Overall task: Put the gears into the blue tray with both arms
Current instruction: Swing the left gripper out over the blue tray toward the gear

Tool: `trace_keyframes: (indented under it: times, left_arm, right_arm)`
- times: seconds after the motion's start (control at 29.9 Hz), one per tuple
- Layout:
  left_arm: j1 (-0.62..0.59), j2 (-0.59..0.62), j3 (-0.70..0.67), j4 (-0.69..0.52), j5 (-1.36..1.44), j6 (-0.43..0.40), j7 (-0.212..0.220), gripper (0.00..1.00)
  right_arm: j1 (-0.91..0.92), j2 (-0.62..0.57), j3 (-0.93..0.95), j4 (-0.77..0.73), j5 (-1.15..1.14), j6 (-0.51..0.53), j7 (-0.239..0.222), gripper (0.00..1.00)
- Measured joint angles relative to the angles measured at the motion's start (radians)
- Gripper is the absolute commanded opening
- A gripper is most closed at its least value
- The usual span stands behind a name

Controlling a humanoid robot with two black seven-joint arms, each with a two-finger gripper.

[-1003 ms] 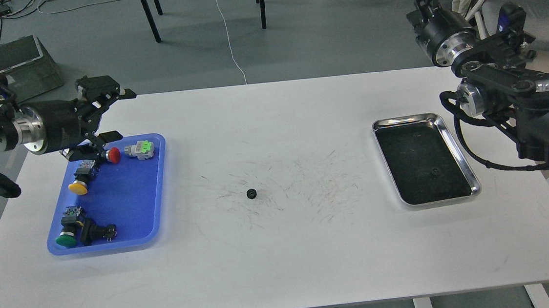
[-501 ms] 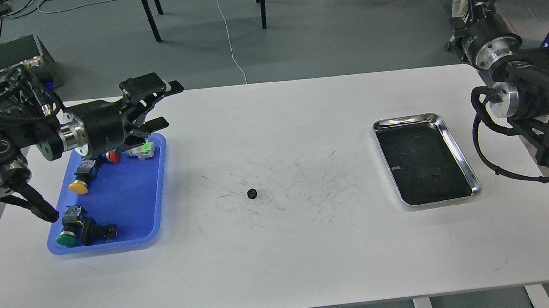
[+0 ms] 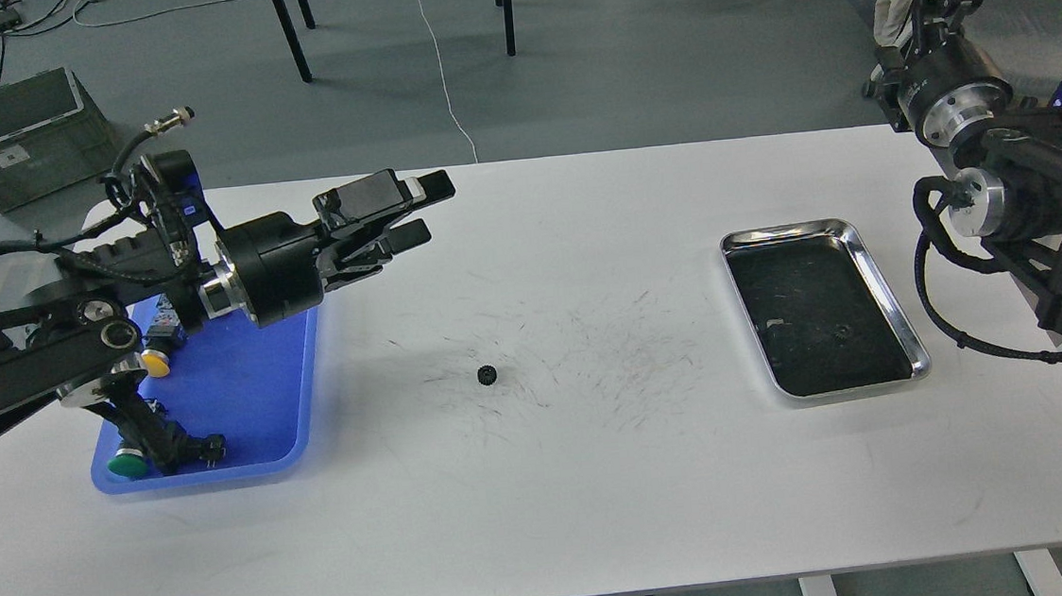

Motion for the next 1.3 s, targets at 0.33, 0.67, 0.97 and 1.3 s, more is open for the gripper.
trace_keyframes:
  times: [0.33, 0.67, 0.97, 1.3]
  left_arm:
    - [-0.005, -0.056, 0.073, -0.001, 0.444, 0.242, -0.002, 0.99]
    - [-0.015, -0.092, 0.083, 0.025, 0.537, 0.230, -0.002, 0.99]
    - [0.002, -0.214, 0.128, 0.206, 0.545, 0.218, -0.002, 0.99]
    - [0.042, -0.318, 0.178, 0.315, 0.828, 0.304, -0.002, 0.97]
  right_arm:
    - [0.000, 0.000, -0.007, -0.001, -0.006, -0.002, 0.000, 0.94]
    - [-0.007, -0.038, 0.022, -0.002, 0.000, 0.002, 0.000, 0.94]
    - [-0.068, -0.044, 0.050, -0.013, 0.002, 0.005, -0.012, 0.94]
    - [-0.075, -0.049, 0.039, -0.016, -0.005, -0.002, -0.014, 0.94]
